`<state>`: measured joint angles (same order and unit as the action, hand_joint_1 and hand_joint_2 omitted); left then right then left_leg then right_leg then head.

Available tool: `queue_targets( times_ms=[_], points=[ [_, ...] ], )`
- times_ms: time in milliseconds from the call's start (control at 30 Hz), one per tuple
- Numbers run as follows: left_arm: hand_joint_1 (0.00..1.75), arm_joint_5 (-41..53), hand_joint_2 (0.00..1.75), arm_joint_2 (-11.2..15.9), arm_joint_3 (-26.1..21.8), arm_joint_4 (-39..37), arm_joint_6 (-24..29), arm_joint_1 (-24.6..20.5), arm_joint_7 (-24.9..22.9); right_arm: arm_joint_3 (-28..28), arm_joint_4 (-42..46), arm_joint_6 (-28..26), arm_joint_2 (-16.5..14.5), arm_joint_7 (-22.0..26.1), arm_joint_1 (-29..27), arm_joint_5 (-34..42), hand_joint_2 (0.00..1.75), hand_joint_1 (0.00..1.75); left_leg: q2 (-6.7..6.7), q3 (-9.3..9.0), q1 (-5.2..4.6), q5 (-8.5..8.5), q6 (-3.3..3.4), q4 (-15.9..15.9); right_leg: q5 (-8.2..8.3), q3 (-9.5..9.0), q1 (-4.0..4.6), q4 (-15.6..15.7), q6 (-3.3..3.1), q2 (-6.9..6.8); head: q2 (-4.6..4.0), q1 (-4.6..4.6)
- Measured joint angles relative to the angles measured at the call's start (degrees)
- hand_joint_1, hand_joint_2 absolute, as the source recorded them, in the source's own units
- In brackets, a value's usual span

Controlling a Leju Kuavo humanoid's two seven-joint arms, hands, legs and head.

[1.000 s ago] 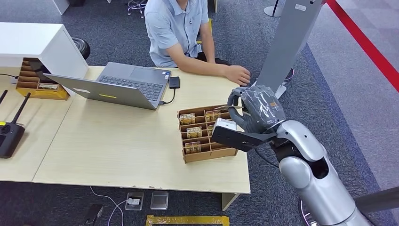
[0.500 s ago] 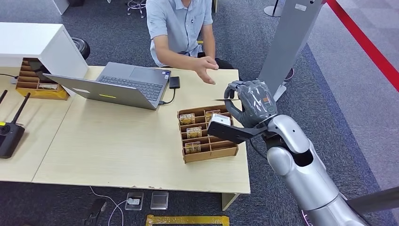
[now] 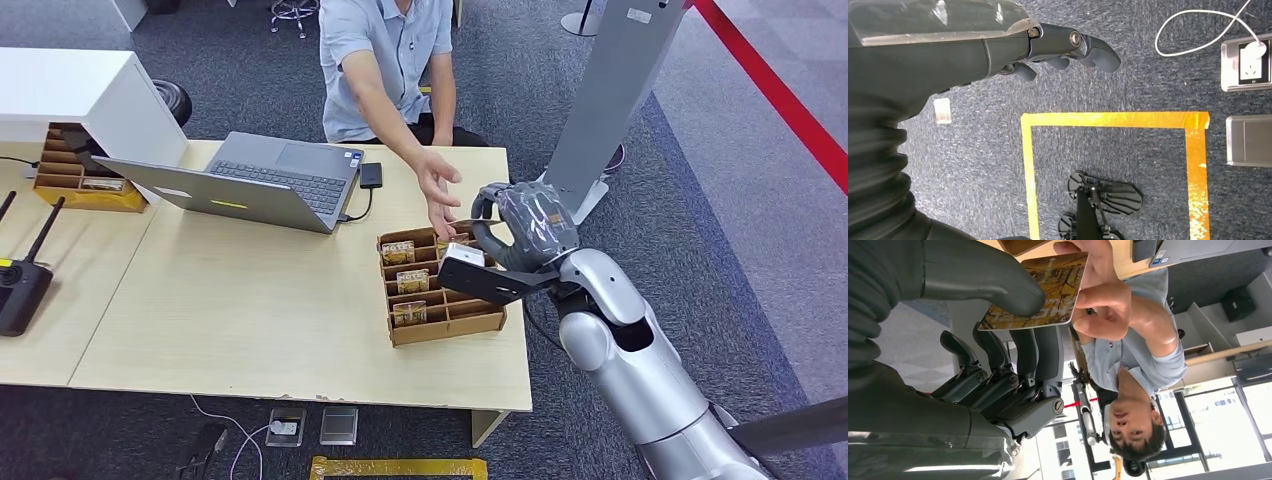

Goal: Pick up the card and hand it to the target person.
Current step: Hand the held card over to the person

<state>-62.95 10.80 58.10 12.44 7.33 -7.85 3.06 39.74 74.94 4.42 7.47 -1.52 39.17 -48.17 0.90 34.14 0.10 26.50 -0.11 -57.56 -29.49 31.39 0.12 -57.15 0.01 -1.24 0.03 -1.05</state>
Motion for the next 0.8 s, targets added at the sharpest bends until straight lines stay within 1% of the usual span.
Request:
queue_targets(
  times_ms=[167, 400, 467, 533, 667, 800],
  points=[
    [0.00, 0.0, 1.75, 0.0, -0.2, 0.0, -0.3, 0.2, 0.1, 0.3, -0.6, -3.0, -0.2, 0.4, 0.1, -0.6, 1.75, 1.55, 0.00, 0.00, 0.00, 0.00, 0.00, 0.0, 0.00, 0.00, 0.00, 0.0, 0.00, 0.00, -0.01, 0.00],
    [0.00, 0.3, 1.75, 0.0, -0.2, 0.0, -0.3, 0.2, 0.1, 0.3, -1.1, -13.9, -0.9, 2.6, -0.2, -4.9, 1.75, 1.55, 0.01, -0.01, 0.00, 0.00, 0.00, 0.0, 0.00, 0.01, 0.00, 0.0, 0.00, 0.00, -0.01, -0.01],
    [0.00, 0.3, 1.75, 0.0, -0.2, 0.0, -0.3, 0.2, 0.1, 0.2, -1.3, -16.1, -1.1, 3.3, -0.2, -5.2, 1.75, 1.55, 0.01, -0.01, 0.00, 0.00, 0.00, 0.0, 0.00, 0.02, 0.00, 0.0, 0.00, 0.00, 0.00, -0.01],
    [0.00, 0.3, 1.75, 0.0, -0.2, 0.0, -0.3, 0.2, 0.0, 0.2, -1.6, -17.0, -1.3, 3.7, -0.3, -5.2, 1.75, 1.55, 0.01, -0.01, 0.00, 0.00, 0.00, 0.0, 0.00, 0.02, 0.00, 0.0, 0.00, 0.00, 0.00, -0.01],
    [0.00, 0.4, 1.75, 0.0, -0.2, 0.0, -0.3, 0.2, 0.0, 0.2, -2.1, -17.2, -1.6, 3.7, -0.3, -5.2, 1.75, 1.55, 0.01, -0.01, 0.00, 0.00, 0.00, 0.0, 0.00, 0.02, 0.00, 0.0, 0.00, 0.00, 0.00, -0.01],
    [0.00, 0.6, 1.75, 0.0, -0.2, 0.0, -0.3, 0.1, -0.2, 0.3, -2.8, -16.9, -2.0, 3.9, -0.3, -4.7, 1.75, 0.00, 0.01, 0.00, 0.00, 0.00, 0.00, 0.0, 0.00, 0.02, 0.00, 0.0, 0.00, 0.00, -0.01, 0.00]
  ],
)
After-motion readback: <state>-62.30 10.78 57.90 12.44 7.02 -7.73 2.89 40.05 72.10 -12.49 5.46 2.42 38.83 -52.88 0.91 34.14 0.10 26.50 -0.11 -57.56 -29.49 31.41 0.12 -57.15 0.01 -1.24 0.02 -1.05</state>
